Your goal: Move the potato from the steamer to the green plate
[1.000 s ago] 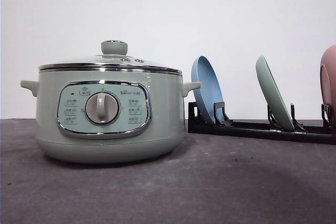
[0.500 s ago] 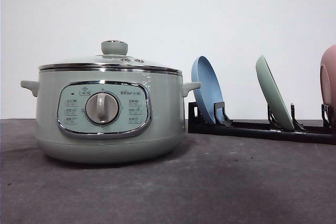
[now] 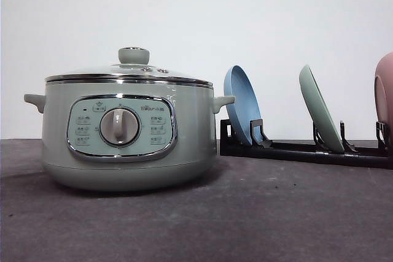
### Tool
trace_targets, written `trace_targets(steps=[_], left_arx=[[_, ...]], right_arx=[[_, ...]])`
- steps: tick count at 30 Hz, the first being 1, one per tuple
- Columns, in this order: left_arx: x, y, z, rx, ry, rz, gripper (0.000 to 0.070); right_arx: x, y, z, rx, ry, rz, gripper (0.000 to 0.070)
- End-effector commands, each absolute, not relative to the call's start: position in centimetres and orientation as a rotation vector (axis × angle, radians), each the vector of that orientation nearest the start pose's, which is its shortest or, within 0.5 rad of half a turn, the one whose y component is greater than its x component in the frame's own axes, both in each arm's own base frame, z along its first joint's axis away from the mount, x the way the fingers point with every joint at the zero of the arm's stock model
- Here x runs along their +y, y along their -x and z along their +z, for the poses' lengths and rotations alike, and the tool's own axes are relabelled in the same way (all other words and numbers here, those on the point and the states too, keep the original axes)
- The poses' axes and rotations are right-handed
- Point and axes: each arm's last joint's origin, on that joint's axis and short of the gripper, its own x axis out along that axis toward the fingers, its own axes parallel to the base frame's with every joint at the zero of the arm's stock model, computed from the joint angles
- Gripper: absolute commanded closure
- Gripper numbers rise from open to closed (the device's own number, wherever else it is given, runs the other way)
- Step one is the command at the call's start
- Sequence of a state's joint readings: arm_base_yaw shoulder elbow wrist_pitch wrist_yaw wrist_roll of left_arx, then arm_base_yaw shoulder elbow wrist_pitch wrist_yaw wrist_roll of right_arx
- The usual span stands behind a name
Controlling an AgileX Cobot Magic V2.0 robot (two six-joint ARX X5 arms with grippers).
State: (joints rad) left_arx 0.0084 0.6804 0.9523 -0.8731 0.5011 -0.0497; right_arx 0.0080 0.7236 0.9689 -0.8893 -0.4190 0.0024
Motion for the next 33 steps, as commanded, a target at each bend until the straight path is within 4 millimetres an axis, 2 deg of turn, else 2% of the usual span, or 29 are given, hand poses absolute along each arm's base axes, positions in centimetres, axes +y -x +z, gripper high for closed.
trace_targets(steps=[1, 5, 7, 8, 9, 11, 13, 16, 33], left_arx=[[-1.39, -11.09, 34.69, 0.575, 0.159, -0.488, 0.0697], [-1.43, -11.08, 34.7, 0.574, 0.158, -0.491, 0.0697], [-1.43, -11.08, 34.7, 0.575, 0.159, -0.491, 0.067], [-1.43, -11.08, 34.7, 0.575, 0.159, -0.491, 0.0626], [-1.43, -11.08, 34.7, 0.575, 0.159, -0.491, 0.0558], [-1.43, -11.08, 34.7, 0.576, 0.162, -0.49, 0.0381], [-1.43, -11.08, 34.7, 0.576, 0.163, -0.49, 0.0218], [-1.43, -11.09, 34.7, 0.576, 0.163, -0.49, 0.0139], [-1.43, -11.09, 34.7, 0.576, 0.165, -0.489, 0.014]], right_arx=[[1.42, -12.1, 34.52, 0.628, -0.09, 0.44, 0.07], [1.6, -12.01, 34.72, 0.626, -0.085, 0.453, 0.07], [1.6, -11.98, 34.74, 0.625, -0.084, 0.451, 0.069], [1.6, -11.98, 34.74, 0.626, -0.085, 0.451, 0.0639], [1.6, -11.98, 34.74, 0.627, -0.088, 0.45, 0.0554], [1.6, -11.98, 34.74, 0.628, -0.093, 0.448, 0.033], [1.6, -11.98, 34.74, 0.628, -0.094, 0.448, 0.0177], [1.6, -11.98, 34.74, 0.628, -0.094, 0.448, 0.0168], [1.61, -12.52, 35.05, 0.606, -0.142, 0.428, 0.0168]])
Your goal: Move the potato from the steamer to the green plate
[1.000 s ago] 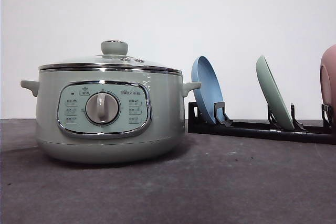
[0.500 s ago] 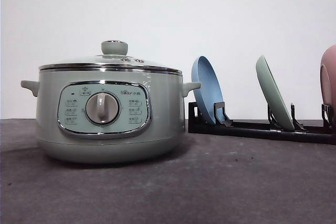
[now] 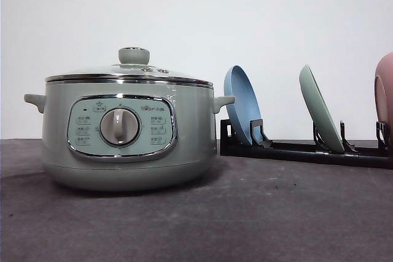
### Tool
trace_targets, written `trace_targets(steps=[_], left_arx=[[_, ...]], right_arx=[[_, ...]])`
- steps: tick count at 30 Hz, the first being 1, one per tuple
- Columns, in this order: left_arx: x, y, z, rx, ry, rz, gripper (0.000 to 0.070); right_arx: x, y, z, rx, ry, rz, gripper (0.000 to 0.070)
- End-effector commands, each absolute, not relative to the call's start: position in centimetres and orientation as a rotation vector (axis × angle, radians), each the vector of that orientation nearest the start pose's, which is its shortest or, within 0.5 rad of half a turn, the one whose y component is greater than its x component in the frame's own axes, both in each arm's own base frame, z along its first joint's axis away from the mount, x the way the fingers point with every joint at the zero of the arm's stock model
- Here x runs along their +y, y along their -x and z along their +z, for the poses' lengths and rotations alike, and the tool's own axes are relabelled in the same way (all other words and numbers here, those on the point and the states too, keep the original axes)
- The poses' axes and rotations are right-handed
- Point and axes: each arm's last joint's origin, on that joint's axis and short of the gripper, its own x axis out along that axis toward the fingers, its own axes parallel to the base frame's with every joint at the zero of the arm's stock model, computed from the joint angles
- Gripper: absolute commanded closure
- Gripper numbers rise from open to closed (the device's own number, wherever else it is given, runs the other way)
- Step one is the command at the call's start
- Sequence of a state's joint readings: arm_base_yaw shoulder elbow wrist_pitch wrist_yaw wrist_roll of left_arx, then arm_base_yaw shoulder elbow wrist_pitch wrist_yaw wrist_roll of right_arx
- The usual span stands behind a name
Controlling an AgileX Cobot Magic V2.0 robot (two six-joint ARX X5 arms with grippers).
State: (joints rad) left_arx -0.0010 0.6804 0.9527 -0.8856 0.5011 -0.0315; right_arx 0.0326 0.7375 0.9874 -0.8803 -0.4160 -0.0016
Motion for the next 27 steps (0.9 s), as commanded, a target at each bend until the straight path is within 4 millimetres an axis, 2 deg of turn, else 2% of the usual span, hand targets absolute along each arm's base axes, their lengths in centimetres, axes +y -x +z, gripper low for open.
trace_targets(steps=[1, 8, 16, 21, 27], left_arx=[[-1.4, -11.1, 34.7, 0.576, 0.165, -0.489, 0.014], [-1.4, -11.1, 34.7, 0.571, 0.164, -0.49, 0.014], [-1.4, -11.1, 34.7, 0.571, 0.164, -0.49, 0.014], [-1.4, -11.1, 34.7, 0.571, 0.164, -0.49, 0.0141], [-1.4, -11.1, 34.7, 0.572, 0.164, -0.489, 0.0143]], right_arx=[[1.6, -12.8, 35.2, 0.6, -0.153, 0.424, 0.0168], [1.7, -15.7, 37.1, 0.573, -0.191, 0.412, 0.0168], [1.9, -21.9, 39.4, 0.576, -0.199, 0.407, 0.0168], [2.0, -26.4, 39.7, 0.609, -0.199, 0.387, 0.0169], [2.2, -31.3, 38.5, 0.635, -0.202, 0.376, 0.0169]])
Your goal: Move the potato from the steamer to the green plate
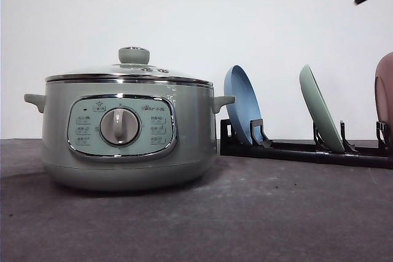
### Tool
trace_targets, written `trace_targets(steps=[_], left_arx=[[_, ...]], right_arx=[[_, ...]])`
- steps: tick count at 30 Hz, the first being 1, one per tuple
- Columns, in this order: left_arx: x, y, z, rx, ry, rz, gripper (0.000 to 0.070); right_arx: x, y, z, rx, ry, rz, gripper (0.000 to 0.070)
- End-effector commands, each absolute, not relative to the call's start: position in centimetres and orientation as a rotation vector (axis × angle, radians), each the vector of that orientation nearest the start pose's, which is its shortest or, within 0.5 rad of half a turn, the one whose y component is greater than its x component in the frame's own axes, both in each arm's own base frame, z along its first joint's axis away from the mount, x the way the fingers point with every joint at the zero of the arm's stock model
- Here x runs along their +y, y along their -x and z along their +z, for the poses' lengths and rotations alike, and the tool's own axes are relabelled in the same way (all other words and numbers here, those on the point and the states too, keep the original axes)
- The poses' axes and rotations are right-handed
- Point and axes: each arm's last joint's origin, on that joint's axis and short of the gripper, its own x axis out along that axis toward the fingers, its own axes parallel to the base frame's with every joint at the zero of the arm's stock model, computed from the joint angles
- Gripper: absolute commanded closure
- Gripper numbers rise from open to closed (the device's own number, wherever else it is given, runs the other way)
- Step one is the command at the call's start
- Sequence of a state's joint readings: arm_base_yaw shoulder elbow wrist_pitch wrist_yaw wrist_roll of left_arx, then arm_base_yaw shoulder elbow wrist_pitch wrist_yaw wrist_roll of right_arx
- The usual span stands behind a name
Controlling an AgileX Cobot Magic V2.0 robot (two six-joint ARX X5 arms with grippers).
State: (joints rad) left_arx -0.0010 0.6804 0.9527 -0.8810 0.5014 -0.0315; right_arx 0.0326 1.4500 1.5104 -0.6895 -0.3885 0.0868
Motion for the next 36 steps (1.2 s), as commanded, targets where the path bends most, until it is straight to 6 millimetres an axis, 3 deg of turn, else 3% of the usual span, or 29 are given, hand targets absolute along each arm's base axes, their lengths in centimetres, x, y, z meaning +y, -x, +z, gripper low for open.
trace_targets(steps=[1, 11, 20, 24, 28, 31, 36], left_arx=[[-1.4, -11.1, 34.7, 0.572, 0.164, -0.489, 0.0143], [-1.4, -11.1, 34.7, 0.572, 0.164, -0.489, 0.0143], [-1.4, -11.1, 34.7, 0.574, 0.165, -0.489, 0.0143], [-1.4, -11.1, 34.7, 0.574, 0.164, -0.489, 0.0143], [-1.4, -11.1, 34.7, 0.574, 0.164, -0.489, 0.0143], [-1.4, -11.1, 34.7, 0.574, 0.164, -0.489, 0.0143], [-1.4, -11.1, 34.7, 0.574, 0.165, -0.489, 0.0143]], right_arx=[[2.2, -31.9, 38.3, 0.642, -0.202, 0.375, 0.0169], [3.2, -37.7, 33.6, 0.679, -0.187, 0.34, 0.0169], [3.9, -40.5, 30.4, 0.694, -0.178, 0.303, 0.0174], [3.9, -41.0, 29.6, 0.707, -0.184, 0.301, 0.0279], [3.9, -41.1, 29.6, 0.705, -0.184, 0.3, 0.0316], [3.9, -41.0, 29.6, 0.707, -0.185, 0.3, 0.0416], [4.1, -41.0, 29.4, 0.724, -0.192, 0.3, 0.0443]])
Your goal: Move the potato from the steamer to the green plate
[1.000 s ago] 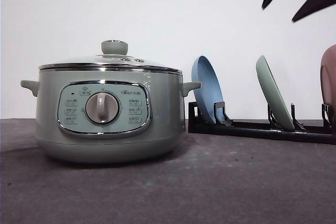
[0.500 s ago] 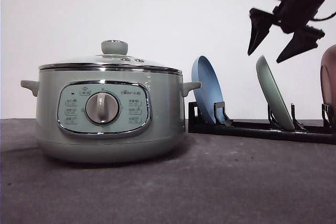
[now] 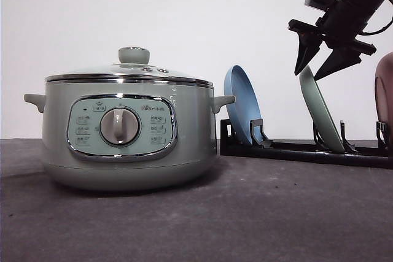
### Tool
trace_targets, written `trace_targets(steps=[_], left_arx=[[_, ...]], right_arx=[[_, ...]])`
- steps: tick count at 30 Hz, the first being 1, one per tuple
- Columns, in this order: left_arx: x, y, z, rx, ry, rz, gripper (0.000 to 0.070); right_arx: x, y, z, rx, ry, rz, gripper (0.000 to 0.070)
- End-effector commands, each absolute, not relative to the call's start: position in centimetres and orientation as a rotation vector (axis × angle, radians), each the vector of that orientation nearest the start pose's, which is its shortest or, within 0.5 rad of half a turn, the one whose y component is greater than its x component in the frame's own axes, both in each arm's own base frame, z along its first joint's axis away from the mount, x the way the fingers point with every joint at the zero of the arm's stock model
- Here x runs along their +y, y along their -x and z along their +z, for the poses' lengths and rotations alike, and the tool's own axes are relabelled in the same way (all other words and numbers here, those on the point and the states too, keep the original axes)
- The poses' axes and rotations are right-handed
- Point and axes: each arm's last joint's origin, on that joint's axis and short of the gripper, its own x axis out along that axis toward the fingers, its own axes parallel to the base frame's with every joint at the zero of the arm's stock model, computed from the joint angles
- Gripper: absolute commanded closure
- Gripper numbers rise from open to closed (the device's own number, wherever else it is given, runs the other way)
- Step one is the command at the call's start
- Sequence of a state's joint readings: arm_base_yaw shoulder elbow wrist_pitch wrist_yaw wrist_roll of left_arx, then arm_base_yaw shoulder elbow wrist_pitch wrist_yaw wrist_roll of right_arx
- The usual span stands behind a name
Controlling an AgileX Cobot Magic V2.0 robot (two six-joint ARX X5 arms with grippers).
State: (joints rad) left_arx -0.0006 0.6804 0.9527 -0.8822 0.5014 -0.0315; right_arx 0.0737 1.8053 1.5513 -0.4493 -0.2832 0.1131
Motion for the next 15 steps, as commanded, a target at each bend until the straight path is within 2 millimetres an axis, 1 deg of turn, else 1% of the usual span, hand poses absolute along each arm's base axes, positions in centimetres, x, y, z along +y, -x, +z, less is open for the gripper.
trace_targets(steps=[1, 4, 7, 12, 15], left_arx=[[-1.43, -11.1, 34.71, 0.574, 0.164, -0.489, 0.0143], [-1.43, -11.1, 34.71, 0.574, 0.164, -0.489, 0.0143], [-1.43, -11.09, 34.71, 0.575, 0.165, -0.489, 0.0143], [-1.43, -11.08, 34.69, 0.577, 0.165, -0.489, 0.0143], [-1.43, -11.08, 34.69, 0.577, 0.165, -0.489, 0.0143]], right_arx=[[4.13, -41.06, 29.27, 0.727, -0.192, 0.301, 0.0443], [4.15, -41.15, 28.99, 0.738, -0.197, 0.298, 0.0443], [4.15, -41.24, 28.73, 0.751, -0.215, 0.29, 0.0475], [4.16, -41.29, 28.7, 0.748, -0.216, 0.29, 0.0617], [4.16, -41.29, 28.7, 0.748, -0.217, 0.29, 0.0653]])
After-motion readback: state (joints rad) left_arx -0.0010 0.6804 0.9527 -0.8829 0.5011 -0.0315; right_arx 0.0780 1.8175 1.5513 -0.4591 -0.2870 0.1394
